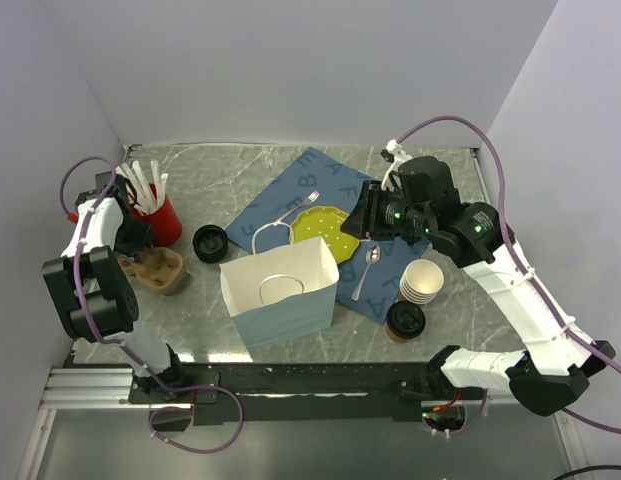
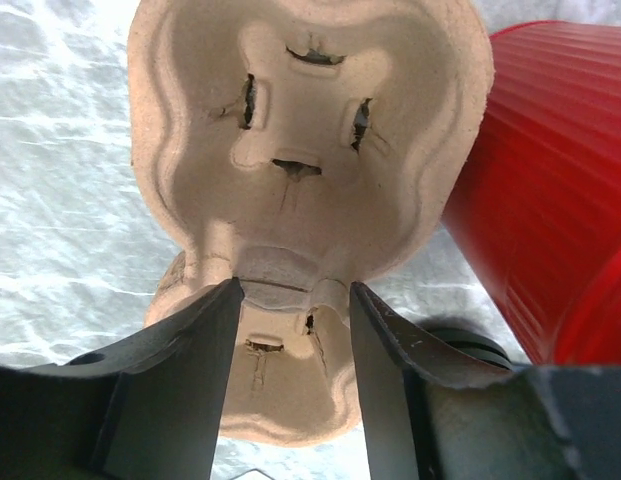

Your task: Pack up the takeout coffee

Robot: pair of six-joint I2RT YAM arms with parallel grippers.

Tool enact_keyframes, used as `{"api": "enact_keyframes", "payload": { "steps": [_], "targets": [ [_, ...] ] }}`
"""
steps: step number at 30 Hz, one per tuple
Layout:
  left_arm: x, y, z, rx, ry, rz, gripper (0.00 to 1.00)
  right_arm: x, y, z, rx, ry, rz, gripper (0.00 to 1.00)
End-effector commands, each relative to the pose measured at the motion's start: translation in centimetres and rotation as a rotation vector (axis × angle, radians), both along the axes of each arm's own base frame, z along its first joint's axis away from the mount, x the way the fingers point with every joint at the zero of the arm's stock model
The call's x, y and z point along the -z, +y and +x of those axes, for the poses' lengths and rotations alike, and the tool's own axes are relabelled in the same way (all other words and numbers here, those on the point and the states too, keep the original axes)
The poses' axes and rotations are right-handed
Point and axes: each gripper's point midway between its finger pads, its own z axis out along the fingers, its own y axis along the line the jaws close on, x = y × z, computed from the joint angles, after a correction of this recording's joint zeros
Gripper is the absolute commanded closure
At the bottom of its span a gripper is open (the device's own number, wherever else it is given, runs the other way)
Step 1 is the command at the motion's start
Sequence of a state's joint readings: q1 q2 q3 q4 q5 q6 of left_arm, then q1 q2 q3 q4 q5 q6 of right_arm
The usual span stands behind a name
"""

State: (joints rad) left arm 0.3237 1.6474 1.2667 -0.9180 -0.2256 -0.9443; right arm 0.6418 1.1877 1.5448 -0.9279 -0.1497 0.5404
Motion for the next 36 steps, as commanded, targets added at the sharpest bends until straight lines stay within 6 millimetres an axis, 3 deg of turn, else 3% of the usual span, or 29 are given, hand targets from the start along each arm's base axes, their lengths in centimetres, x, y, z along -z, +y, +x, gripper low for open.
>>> {"api": "enact_keyframes", "payload": {
  "steps": [1, 10, 26, 31, 33, 36],
  "targets": [
    [-0.6, 1.5, -1.0, 0.010, 0.080, 0.064, 0.48, -1.7, 0.4, 0.7, -0.005, -0.055, 0.019, 0.55],
    [-2.1, 1.8, -0.2, 0.022, 0.041, 0.086, 0.48, -1.5, 0.7, 0.9, -0.009, -0.046, 0.018, 0.56],
    [0.6, 1.1, -0.6, 0.044, 0.082, 0.037, 0.50, -1.4, 0.8, 1.1, -0.006, -0.047, 0.015, 0.55],
    [-0.3, 1.5, -0.7, 0.033, 0.073, 0.064, 0.60, -1.6, 0.7, 1.2, -0.005, -0.053, 0.011, 0.55],
    [-1.3, 2.2, -1.2, 0.007, 0.091, 0.101, 0.75, -1.6, 0.8, 1.2, -0.008, -0.053, 0.008, 0.55],
    [-2.5, 2.5, -1.0, 0.009, 0.080, 0.120, 0.84, -1.9, 0.8, 1.4, -0.008, -0.059, 0.014, 0.55]
  ]
}}
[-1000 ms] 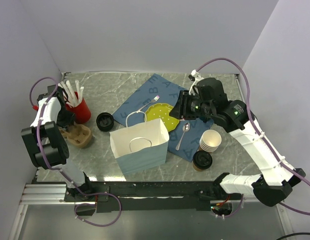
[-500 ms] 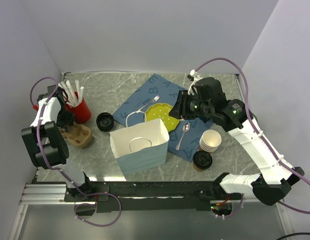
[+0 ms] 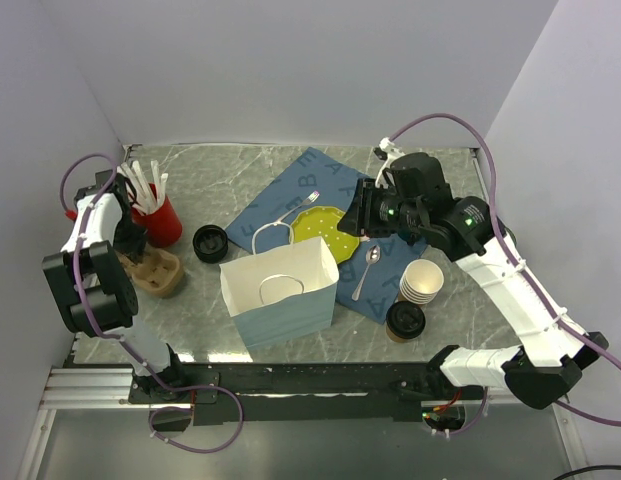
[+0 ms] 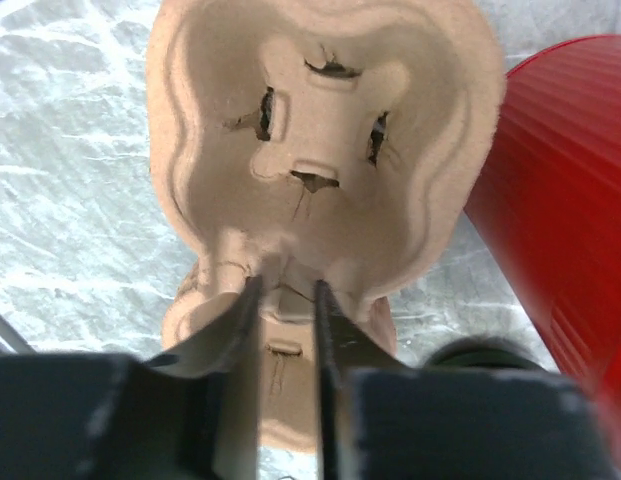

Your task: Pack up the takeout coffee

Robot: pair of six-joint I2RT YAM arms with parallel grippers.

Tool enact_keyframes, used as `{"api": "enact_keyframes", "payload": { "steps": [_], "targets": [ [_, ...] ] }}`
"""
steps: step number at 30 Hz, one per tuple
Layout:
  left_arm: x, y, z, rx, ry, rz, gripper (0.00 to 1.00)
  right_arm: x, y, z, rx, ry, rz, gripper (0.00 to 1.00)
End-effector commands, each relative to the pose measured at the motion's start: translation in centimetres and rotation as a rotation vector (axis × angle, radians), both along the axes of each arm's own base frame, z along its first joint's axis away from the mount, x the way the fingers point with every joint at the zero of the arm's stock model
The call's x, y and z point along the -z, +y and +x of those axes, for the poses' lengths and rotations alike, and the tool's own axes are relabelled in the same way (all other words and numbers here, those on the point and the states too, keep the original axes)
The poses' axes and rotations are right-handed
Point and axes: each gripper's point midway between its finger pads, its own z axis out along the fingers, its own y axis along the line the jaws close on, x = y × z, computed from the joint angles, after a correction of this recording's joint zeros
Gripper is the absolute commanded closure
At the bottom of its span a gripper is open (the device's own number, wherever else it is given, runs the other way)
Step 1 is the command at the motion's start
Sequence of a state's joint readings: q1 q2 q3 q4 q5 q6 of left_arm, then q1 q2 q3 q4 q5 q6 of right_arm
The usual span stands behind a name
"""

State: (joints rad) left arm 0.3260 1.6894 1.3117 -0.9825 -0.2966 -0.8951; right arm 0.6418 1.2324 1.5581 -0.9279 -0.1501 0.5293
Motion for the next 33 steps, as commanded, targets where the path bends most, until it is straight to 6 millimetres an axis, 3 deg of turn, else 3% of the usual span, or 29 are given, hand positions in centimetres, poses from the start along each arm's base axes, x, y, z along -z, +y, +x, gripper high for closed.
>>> {"api": "enact_keyframes", "payload": {
  "steps": [1, 9, 14, 17, 24, 33],
  "targets": [
    [-2.8, 1.3, 0.0, -0.014, -0.016, 0.066, 0.84, -2.7, 0.3, 0.5, -0.005, -0.076, 0.038, 0.55],
    [-5.1, 1.2, 0.3, -0.017, -0.056, 0.075, 0.81, -3.0, 0.6, 0.5, -0.019, -0.083, 0.044, 0.55],
    [-4.0, 0.3, 0.1, 0.048, -0.049, 0.032, 0.51, -2.8, 0.5, 0.3, -0.019, -0.081, 0.048, 0.54],
    [-2.9, -0.2, -0.3, 0.065, -0.036, 0.005, 0.42, -2.7, 0.3, 0.3, -0.015, -0.084, 0.042, 0.54],
    [-1.3, -0.5, -1.1, 0.062, 0.011, -0.019, 0.48, -2.5, 0.2, 0.3, -0.017, -0.090, 0.031, 0.53],
    [-1.2, 0.2, -1.2, 0.061, 0.027, 0.017, 0.41, -2.4, 0.2, 0.6, -0.019, -0.095, 0.019, 0.53]
  ]
}}
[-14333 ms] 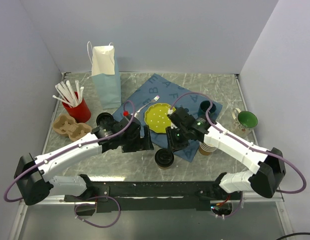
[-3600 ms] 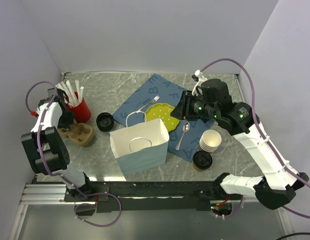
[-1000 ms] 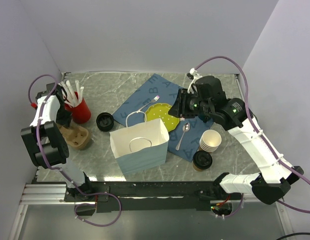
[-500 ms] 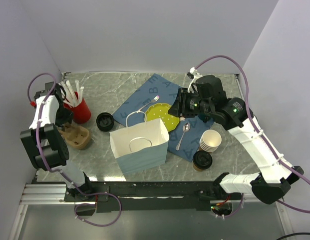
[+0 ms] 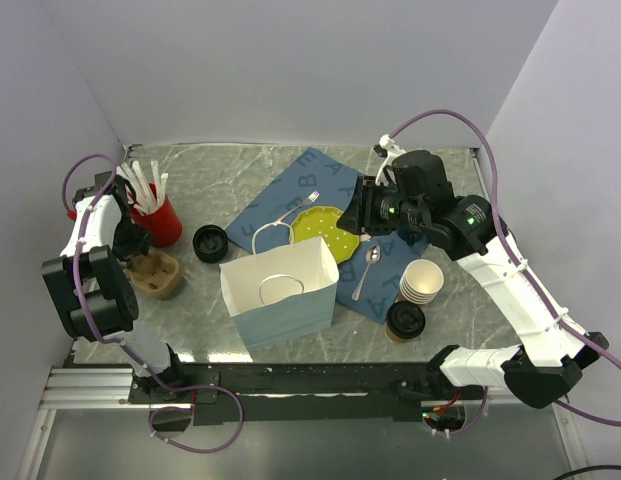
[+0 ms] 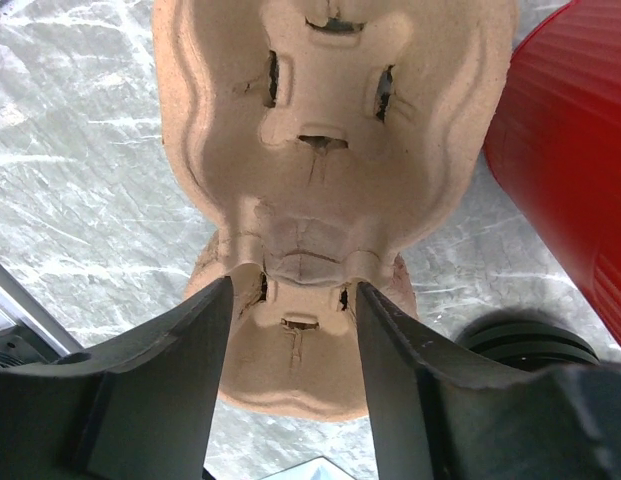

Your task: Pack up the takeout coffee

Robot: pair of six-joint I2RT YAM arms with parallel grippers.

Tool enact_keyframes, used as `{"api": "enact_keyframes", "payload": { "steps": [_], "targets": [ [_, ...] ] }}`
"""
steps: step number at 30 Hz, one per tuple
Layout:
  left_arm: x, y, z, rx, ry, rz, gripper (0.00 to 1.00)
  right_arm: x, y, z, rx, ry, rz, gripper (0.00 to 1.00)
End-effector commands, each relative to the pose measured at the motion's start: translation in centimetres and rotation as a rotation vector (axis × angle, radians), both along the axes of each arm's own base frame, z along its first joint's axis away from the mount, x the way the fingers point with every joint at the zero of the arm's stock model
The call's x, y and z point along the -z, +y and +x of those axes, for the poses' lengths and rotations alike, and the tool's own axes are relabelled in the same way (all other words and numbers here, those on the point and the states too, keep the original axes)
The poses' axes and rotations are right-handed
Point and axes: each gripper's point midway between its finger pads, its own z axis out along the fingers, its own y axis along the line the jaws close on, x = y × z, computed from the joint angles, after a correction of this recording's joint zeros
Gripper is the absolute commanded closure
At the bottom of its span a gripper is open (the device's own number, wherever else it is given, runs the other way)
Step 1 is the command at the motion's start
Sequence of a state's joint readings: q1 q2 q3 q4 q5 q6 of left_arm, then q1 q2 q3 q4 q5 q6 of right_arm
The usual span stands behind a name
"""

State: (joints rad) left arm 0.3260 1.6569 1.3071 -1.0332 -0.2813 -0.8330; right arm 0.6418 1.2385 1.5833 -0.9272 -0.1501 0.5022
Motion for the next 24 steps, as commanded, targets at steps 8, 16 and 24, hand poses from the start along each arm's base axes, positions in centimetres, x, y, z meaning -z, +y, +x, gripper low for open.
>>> {"api": "enact_keyframes", "payload": {
  "steps": [8, 16, 24],
  "targets": [
    [-0.2, 0.7, 0.9, 0.004, -0.015, 0.017, 0.40, -1.6, 0.4, 0.7, -0.002, -0.062, 0.022, 0.53],
    [0.3, 0.8, 0.2, -0.003, 0.009, 0.024, 0.41, -1.4, 0.5, 0.7, -0.006, -0.059, 0.027, 0.53],
    [0.8, 0.9, 0.2, -0.004, 0.016, 0.023, 0.40, -1.3, 0.7, 0.8, -0.008, -0.058, 0.033, 0.53]
  ]
}}
